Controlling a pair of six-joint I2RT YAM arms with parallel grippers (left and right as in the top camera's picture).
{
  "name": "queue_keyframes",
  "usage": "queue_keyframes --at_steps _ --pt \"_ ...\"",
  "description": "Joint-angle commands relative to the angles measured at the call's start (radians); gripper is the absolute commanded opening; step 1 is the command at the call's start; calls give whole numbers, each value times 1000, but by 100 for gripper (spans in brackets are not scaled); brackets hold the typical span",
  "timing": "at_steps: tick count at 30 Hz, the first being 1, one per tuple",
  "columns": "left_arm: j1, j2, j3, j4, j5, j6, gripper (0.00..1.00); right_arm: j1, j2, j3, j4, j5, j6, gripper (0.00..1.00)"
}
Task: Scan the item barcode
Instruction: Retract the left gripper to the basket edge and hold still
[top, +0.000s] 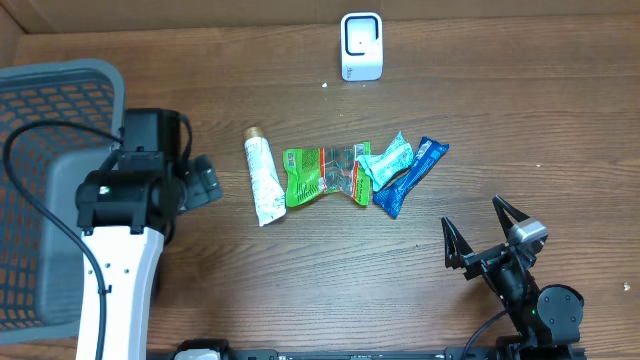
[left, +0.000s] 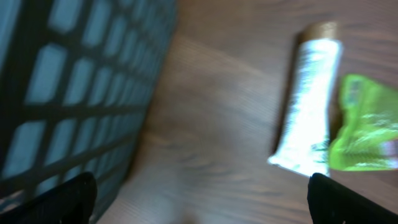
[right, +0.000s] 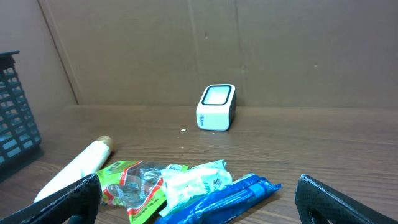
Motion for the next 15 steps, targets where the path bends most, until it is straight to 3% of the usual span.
queue_keyframes --at_steps 1,9,15 --pt "79 10 -48 -20 -55 -17 99 5 -8 -10 11 -17 15 100" --pt "233 10 -154 26 -17 60 100 5 -8 -10 11 -62 15 100" --pt "233 11 -155 80 130 187 100 5 -8 -10 -10 -62 40 100"
